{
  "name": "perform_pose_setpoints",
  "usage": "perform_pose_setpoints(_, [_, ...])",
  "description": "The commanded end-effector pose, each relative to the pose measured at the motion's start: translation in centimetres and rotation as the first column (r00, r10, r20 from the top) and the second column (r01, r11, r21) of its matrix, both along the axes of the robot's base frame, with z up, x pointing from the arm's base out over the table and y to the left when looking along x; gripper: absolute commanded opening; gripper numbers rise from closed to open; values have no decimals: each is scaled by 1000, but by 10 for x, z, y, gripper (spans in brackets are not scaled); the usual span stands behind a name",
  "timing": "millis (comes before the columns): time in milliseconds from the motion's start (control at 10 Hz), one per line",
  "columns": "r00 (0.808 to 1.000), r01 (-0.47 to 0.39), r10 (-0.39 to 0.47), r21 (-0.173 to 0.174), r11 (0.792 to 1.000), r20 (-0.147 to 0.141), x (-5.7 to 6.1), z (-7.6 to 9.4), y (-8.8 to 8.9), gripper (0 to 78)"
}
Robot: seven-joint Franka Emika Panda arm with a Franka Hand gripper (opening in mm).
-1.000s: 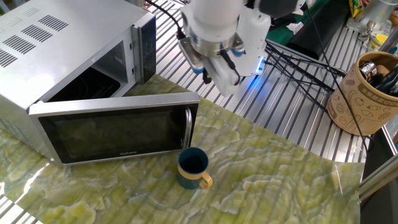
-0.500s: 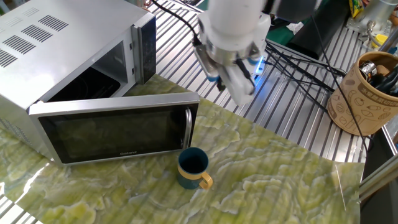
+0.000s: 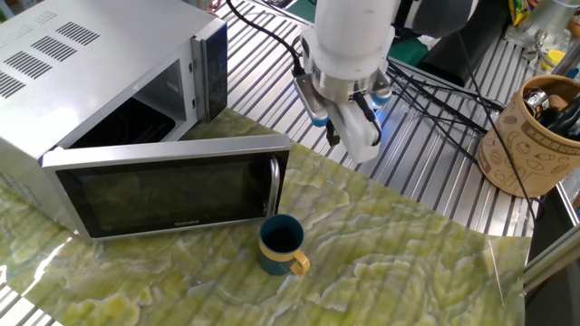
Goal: Put the bowl into the microwave
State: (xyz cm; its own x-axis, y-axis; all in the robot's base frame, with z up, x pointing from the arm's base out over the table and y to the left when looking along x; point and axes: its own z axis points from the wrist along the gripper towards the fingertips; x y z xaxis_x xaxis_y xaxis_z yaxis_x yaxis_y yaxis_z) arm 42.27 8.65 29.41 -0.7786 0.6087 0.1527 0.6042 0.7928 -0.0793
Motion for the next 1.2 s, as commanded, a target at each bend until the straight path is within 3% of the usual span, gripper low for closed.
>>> perform_pose_setpoints(100, [996, 65, -66, 18, 998, 59, 33, -17, 21, 12])
perform_pose_setpoints(500, [995, 76, -77, 13, 997, 58, 54, -14, 24, 12])
perform_pose_setpoints(900, [996, 72, -73, 8, 997, 59, 56, -13, 23, 12])
perform_pose_setpoints(1200, [998, -7, 7, -13, 1000, 60, 56, -13, 23, 12])
